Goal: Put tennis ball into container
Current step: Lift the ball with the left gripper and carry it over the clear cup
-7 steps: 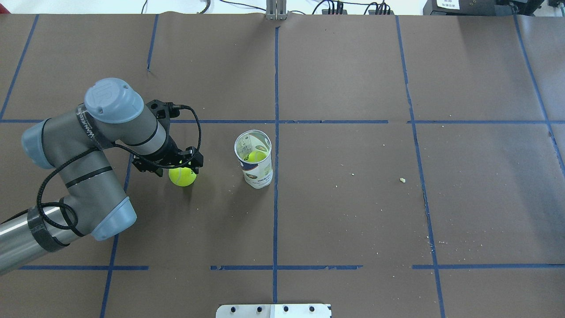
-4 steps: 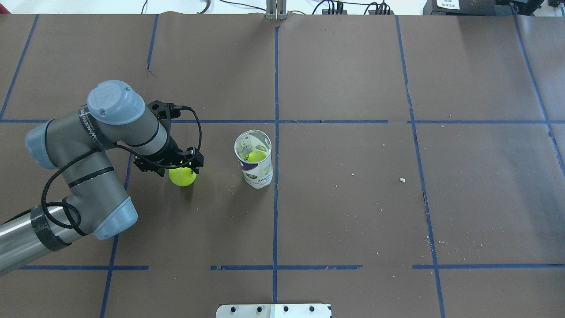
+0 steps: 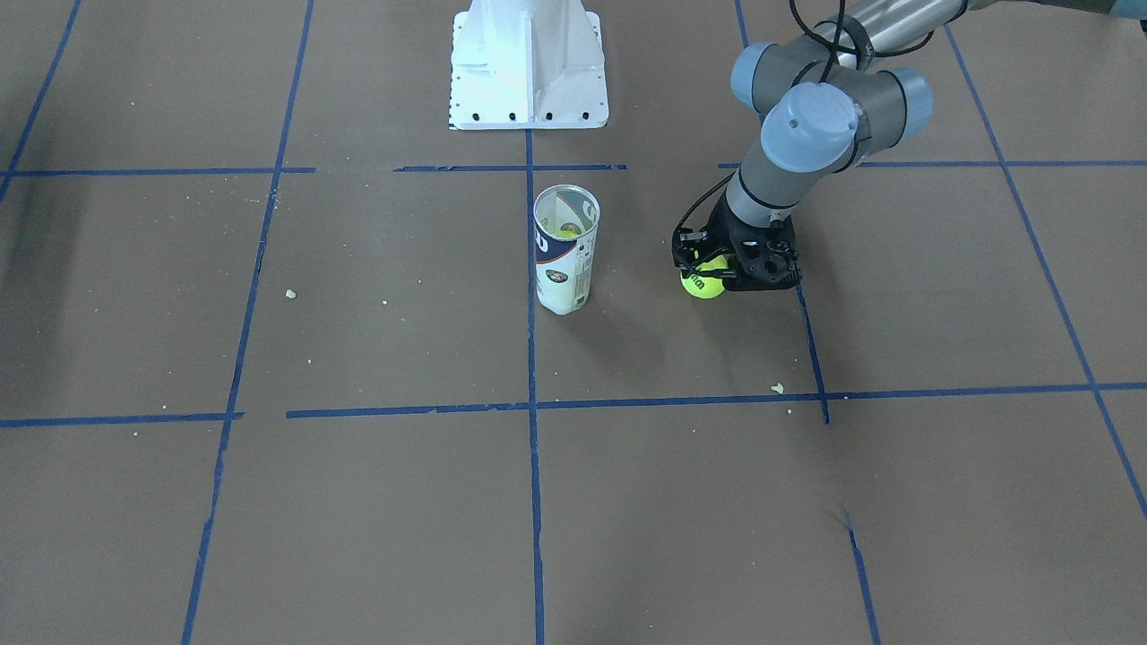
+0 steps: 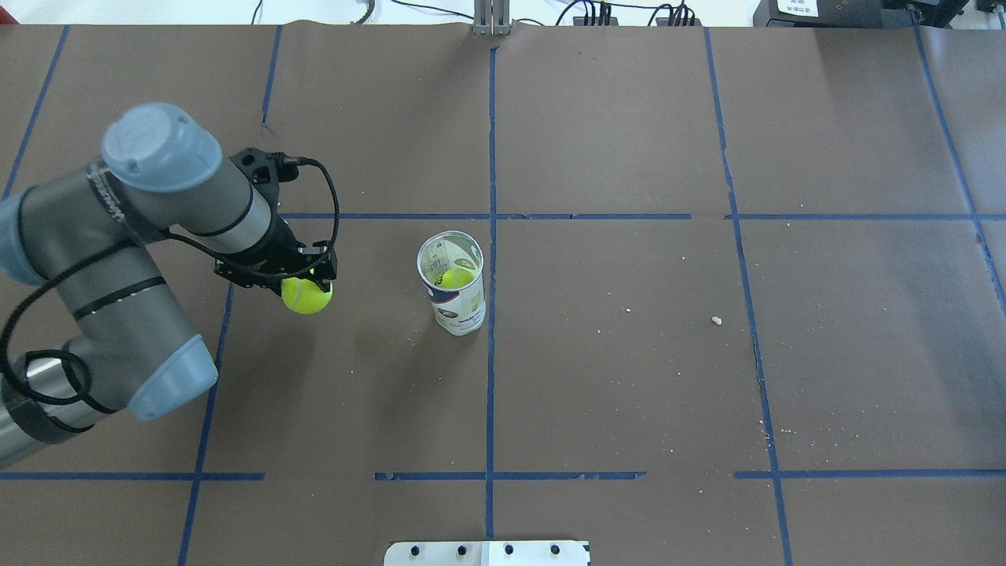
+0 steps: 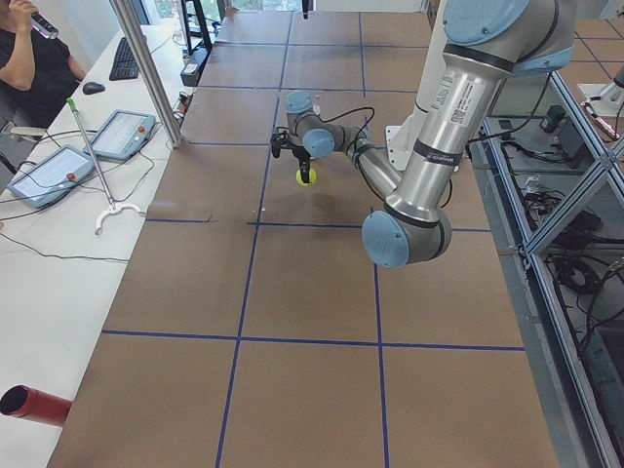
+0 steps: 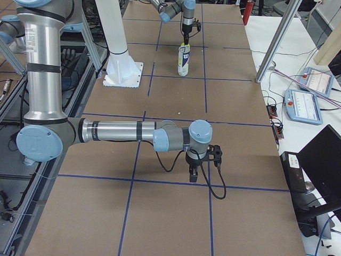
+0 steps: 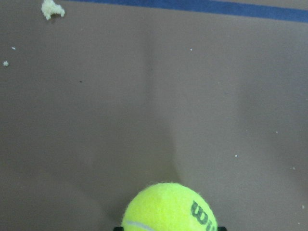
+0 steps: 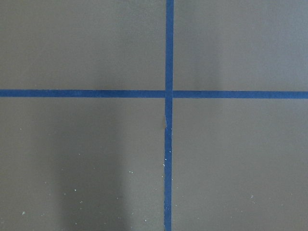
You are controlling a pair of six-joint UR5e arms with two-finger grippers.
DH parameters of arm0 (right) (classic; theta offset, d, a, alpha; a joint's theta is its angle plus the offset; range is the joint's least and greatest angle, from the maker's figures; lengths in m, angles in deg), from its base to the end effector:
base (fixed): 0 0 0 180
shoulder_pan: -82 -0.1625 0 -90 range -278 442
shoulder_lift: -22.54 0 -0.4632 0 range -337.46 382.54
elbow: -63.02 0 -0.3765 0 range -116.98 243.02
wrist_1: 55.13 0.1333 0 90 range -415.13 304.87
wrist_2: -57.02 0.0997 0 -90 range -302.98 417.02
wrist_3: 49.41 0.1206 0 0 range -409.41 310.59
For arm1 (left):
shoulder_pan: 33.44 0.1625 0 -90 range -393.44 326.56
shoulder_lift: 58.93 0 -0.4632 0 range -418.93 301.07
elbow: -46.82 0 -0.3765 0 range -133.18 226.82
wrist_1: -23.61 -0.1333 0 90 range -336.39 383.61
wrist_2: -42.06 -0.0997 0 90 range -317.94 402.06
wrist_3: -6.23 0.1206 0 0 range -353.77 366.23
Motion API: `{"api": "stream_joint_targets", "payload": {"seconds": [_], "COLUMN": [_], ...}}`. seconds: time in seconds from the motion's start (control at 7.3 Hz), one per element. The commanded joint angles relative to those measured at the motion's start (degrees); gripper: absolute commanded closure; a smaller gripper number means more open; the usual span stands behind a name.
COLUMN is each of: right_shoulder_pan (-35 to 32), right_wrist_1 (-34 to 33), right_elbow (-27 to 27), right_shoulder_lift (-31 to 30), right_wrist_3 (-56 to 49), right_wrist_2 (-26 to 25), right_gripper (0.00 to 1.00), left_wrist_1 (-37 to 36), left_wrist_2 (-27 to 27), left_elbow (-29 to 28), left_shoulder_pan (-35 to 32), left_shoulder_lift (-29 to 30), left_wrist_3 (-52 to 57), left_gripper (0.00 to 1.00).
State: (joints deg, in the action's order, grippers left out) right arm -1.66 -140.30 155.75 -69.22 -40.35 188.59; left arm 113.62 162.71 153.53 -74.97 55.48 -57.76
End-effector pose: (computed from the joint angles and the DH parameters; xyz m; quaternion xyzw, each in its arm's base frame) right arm 0.0010 -0.4735 0.6988 -0.0006 -0.3575 0.0042 0.9339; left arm 0.4153 -0.4638 0.3493 -0.0174 0.4192 -0.0299 0.9072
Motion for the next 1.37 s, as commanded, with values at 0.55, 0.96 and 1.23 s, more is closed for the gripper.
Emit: {"api": "stream_joint_targets", "payload": {"seconds": [0.55, 0.96, 1.23], "right_shoulder_pan": [0.0, 0.0, 0.0], "right_wrist_1": [0.0, 0.0, 0.0], "right_elbow": [0.0, 0.0, 0.0], "right_shoulder_lift": [0.0, 0.0, 0.0], "right_wrist_3": [0.0, 0.0, 0.0], "right_wrist_2": [0.0, 0.0, 0.0], "right_gripper": [0.00, 0.00, 0.00], "left_wrist_1": [-33.9, -30.3, -24.9], "left_wrist_2": [5.6, 5.6, 5.6], "left_elbow": [8.7, -0.4, -4.9], "left_shoulder_pan": [-9.0, -1.5, -0.9], "left_shoulder_lift": [22.7, 30.2, 30.0], "left_wrist_3": [-3.7, -11.1, -12.0], "left_gripper": [1.00, 1.00, 1.00]}}
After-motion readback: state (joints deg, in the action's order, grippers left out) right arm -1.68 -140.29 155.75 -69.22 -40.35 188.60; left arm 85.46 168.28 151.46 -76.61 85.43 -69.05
